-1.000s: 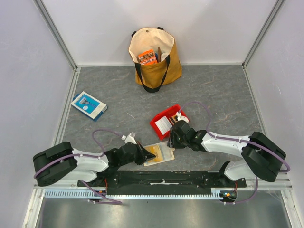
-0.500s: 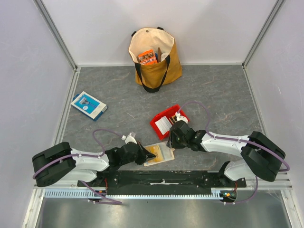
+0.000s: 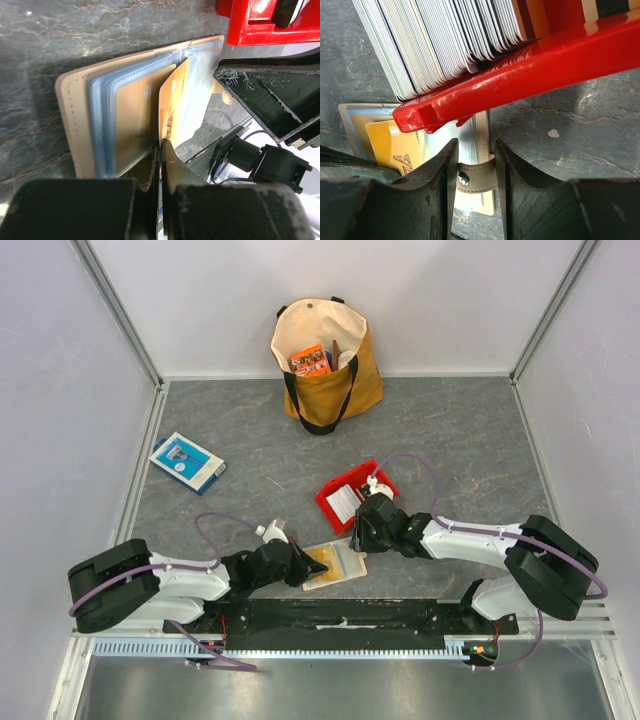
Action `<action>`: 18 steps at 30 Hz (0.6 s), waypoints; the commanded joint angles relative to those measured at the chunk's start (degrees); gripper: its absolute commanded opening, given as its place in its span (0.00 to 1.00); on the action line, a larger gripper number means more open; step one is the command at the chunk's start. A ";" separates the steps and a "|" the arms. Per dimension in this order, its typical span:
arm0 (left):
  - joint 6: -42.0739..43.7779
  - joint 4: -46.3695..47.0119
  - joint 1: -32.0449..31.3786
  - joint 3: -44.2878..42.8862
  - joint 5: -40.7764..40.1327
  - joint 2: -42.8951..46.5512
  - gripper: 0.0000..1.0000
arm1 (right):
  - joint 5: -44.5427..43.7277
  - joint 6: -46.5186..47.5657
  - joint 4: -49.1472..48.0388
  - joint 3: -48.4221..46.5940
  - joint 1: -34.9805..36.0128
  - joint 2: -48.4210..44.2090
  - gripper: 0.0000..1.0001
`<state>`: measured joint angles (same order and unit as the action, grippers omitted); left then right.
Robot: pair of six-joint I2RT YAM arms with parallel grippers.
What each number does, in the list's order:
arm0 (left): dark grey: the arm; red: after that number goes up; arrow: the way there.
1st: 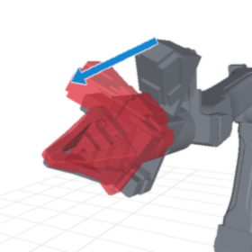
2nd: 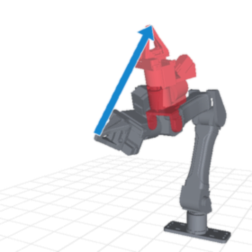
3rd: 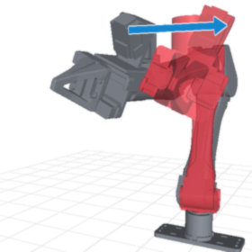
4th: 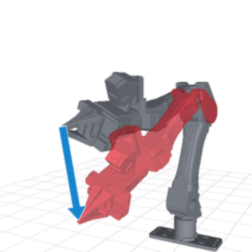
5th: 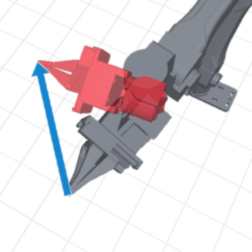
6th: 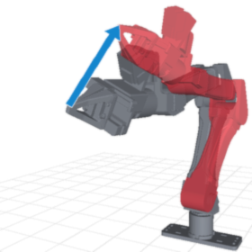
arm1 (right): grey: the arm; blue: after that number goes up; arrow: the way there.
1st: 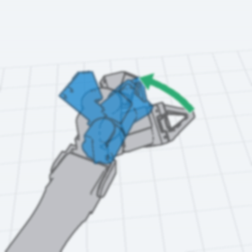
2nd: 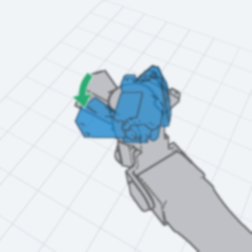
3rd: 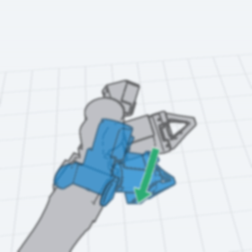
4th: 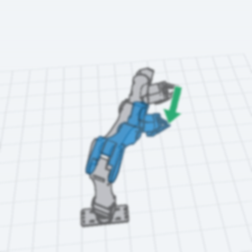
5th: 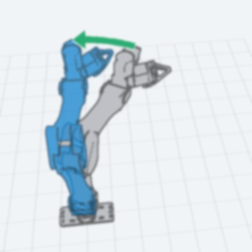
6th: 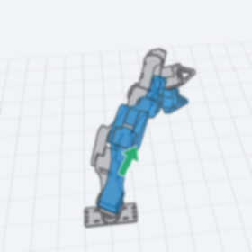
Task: Put the credit cards into the card holder
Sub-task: Insert the credit card into the card holder.
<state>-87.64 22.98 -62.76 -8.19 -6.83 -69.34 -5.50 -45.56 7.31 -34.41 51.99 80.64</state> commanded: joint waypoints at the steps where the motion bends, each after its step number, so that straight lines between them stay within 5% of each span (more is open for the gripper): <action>1: 0.71 -8.83 -0.26 1.33 -0.64 -5.10 0.02 | -0.48 0.91 5.96 1.37 0.83 2.77 0.42; 10: 1.32 -7.96 -0.17 1.33 -1.08 -4.75 0.02 | 0.22 1.18 5.61 1.54 1.27 2.68 0.42; 18: 7.56 2.59 -0.17 -2.62 5.94 -16.34 0.02 | 0.22 1.53 5.43 1.63 1.45 2.68 0.43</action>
<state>-86.83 31.20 -62.70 -11.18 -4.82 -79.42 -5.50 -44.93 7.05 -34.57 52.66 80.84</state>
